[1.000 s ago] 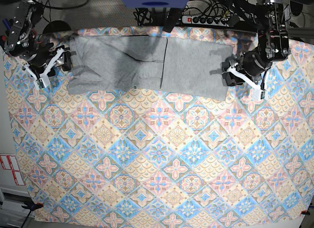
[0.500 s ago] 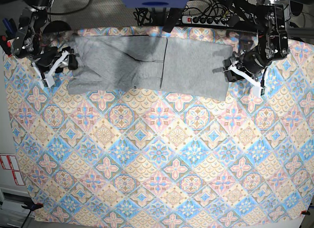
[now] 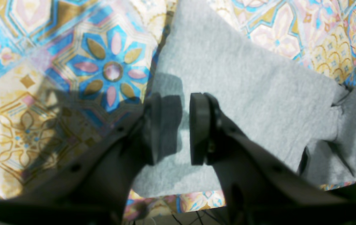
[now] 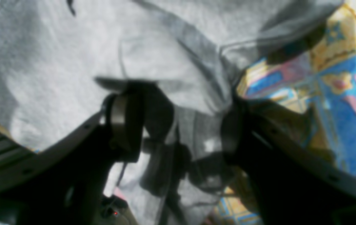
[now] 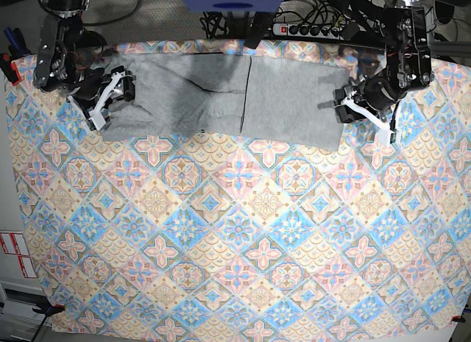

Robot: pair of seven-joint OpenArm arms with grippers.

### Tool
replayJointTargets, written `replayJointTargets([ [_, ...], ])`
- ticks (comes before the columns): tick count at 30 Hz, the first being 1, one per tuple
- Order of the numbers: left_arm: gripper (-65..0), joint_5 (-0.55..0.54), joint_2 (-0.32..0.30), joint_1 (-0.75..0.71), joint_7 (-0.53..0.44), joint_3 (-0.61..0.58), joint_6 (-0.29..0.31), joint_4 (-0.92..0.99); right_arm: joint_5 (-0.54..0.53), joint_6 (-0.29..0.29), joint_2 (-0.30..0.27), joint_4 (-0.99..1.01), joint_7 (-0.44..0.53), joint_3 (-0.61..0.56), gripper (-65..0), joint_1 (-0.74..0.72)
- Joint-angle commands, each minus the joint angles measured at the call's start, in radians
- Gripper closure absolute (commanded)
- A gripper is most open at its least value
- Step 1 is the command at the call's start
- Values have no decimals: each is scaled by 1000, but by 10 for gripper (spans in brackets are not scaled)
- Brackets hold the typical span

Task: Fold the T-shirt properly
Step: 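Release the left gripper and grasp the other strip end with the right gripper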

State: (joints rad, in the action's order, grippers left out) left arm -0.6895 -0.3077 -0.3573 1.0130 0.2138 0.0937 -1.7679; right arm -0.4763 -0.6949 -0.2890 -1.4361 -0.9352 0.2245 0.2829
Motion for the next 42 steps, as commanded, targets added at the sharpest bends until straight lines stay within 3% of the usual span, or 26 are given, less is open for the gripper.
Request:
replayJointTargets([
  [1, -158, -11, -9, 4, -13, 6, 2, -17, -12, -3, -11, -13, 5, 5, -373, -4],
  [6, -158, -11, -9, 5, -13, 6, 2, -17, -14, -3, -8, -13, 2, -3, -368, -4],
  [9, -158, -11, -9, 5, -13, 6, 2, -17, -51, -3, -8, -13, -17, -29, -321, -4],
  [13, -158, -12, -9, 5, -13, 6, 2, -19, -120, -3, -8, -12, -17, -46, -164, -4],
  [17, -158, -12, -9, 5, -13, 8, 2, -19, -124, -3, -8, -12, -17, -41, 0, -20],
  [20, -158, -12, -9, 5, -15, 8, 2, -19, -123, -3, -8, -4, -17, -30, -7, -64],
  [26, -157, -14, -9, 5, -15, 26, 2, -20, -120, -3, -9, 128, -17, 143, -2, -121],
  [32, -158, -14, -8, 4, -13, 51, 2, -56, -120, -3, -65, 240, -15, 198, -2, -207],
  [42, -156, -14, -5, -1, -13, 51, 2, -66, -123, -3, -59, 45, -17, 191, -2, -161],
])
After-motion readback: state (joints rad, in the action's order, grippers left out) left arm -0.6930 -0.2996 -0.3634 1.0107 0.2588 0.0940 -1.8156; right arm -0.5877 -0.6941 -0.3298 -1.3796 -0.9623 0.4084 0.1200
